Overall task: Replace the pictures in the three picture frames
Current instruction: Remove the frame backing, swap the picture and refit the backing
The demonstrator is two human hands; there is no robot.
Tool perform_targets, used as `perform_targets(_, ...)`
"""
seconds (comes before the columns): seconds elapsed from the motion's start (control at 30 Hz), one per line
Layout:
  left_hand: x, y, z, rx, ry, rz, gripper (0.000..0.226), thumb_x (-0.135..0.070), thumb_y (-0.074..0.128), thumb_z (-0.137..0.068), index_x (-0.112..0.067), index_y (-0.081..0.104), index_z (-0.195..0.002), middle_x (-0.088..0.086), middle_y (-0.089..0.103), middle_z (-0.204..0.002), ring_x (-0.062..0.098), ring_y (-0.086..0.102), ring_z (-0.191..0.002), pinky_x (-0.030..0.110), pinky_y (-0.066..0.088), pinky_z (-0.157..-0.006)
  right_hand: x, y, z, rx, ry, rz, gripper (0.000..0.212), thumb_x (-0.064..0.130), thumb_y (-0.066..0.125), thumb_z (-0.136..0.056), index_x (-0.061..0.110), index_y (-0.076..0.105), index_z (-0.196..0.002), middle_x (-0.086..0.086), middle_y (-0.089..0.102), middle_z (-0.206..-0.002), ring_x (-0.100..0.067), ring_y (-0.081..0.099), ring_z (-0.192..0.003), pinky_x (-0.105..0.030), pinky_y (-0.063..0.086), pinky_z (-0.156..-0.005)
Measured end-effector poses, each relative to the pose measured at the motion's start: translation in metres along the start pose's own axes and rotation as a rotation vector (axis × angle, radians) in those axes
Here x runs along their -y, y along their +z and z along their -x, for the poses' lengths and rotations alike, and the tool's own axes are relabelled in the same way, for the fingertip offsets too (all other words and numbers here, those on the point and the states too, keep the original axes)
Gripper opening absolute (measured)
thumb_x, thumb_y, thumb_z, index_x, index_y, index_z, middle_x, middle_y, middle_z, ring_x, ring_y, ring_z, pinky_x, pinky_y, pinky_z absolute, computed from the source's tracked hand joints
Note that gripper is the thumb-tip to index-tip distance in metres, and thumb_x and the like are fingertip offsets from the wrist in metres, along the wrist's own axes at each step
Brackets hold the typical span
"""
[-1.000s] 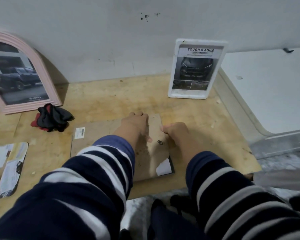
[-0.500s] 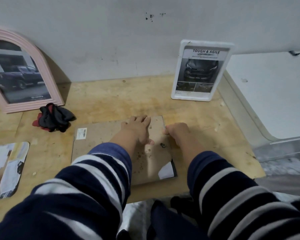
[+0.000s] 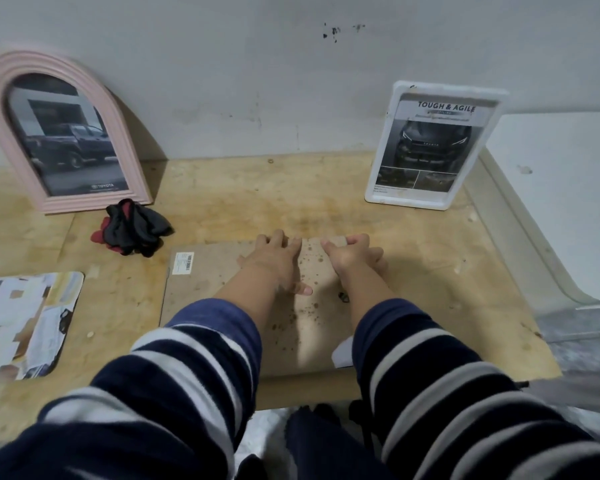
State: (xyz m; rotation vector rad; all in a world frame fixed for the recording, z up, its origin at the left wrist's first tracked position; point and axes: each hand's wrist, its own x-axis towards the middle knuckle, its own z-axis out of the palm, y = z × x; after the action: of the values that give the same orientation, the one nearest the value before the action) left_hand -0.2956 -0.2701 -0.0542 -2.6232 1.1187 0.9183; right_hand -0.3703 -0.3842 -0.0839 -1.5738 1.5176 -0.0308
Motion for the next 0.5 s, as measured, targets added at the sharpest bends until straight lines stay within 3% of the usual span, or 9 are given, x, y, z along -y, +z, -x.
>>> perform_targets(0.2, 0.005, 0.008, 0.004, -0.011, 0.033, 0.011, 0.105, -0.066, 0.064, -0.076, -0.033, 0.001, -0.153, -0.002, 0.007, -0.155, 0.029, 0.006, -0.142, 0.069, 0.028, -0.104, 0.003, -0.002, -0.006, 0.050, -0.008, 0.044, 0.039, 0.046, 0.069, -0.081, 0.033, 0.040, -0.103, -0.003, 0.032, -0.130, -0.030, 0.032, -0.122, -0.048, 0.036, -0.103)
perform_targets(0.5, 0.005, 0.012, 0.005, -0.015, 0.049, 0.000, 0.104, -0.067, 0.062, -0.076, -0.033, 0.002, -0.154, -0.003, 0.005, -0.155, 0.029, 0.003, -0.143, 0.071, 0.026, -0.103, 0.004, -0.004, -0.003, 0.012, -0.031, 0.074, 0.053, 0.045, 0.074, -0.079, 0.024, 0.054, -0.123, -0.005, 0.041, -0.134, -0.032, 0.036, -0.125, -0.049, 0.037, -0.105)
